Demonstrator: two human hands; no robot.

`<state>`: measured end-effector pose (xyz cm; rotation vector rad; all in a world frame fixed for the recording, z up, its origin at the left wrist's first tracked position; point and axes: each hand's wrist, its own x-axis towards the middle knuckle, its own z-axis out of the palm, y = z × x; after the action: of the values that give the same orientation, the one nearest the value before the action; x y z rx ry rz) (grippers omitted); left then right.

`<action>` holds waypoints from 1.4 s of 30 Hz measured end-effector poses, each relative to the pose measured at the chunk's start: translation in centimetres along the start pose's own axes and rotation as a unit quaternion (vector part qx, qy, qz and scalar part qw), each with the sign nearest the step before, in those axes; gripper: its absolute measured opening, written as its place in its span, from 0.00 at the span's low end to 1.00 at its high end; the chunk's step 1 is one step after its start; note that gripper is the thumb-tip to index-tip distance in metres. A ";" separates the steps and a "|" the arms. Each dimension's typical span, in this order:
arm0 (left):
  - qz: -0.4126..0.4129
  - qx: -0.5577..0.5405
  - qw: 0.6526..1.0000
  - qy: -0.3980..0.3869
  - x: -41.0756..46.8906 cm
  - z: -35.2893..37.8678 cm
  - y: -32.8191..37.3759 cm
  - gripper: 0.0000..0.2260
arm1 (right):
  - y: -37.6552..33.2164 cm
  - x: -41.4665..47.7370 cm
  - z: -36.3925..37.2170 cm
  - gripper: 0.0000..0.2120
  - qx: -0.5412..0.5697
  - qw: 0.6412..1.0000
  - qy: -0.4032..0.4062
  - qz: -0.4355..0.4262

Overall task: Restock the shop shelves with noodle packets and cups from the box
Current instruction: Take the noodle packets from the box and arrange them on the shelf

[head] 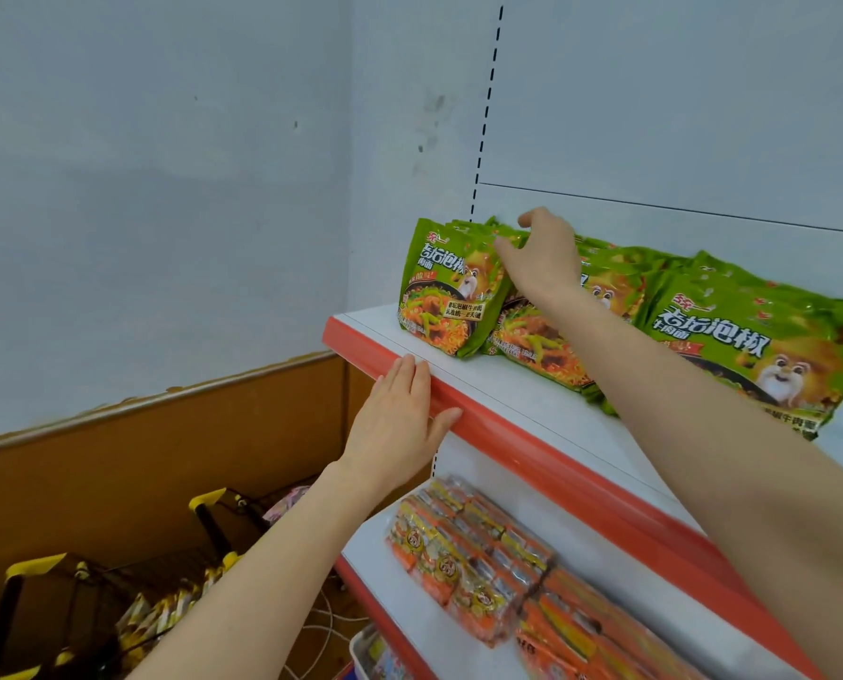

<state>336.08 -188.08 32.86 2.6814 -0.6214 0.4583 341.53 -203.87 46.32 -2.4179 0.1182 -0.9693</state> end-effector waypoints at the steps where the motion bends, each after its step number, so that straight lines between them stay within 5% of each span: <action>1: 0.002 0.003 1.000 0.005 -0.3 -0.2 0.1 0.32 | -0.3 0.0 -0.1 0.17 -0.019 1.000 0.006 -0.024; 11: -0.044 0.042 0.998 0.028 -7.1 -3.4 -2.4 0.27 | -8.4 -6.0 5.0 0.15 0.039 0.969 -0.140 -0.200; 21: -0.224 0.053 0.970 -0.083 -23.3 0.2 -10.3 0.24 | -12.1 -22.8 15.7 0.20 0.097 0.907 -0.356 -0.205; 31: -0.350 0.022 0.903 -0.248 -38.0 12.0 -15.0 0.19 | -2.8 -40.9 25.6 0.21 0.010 0.819 -0.560 -0.125; 42: -0.419 -0.015 0.820 -0.390 -46.0 28.8 -16.9 0.17 | 13.0 -57.3 34.1 0.16 -0.065 0.724 -0.686 -0.030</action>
<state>311.52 -168.92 -14.69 2.6826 0.4227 -0.9042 323.25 -184.63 -16.26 -2.6170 -0.4394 1.0010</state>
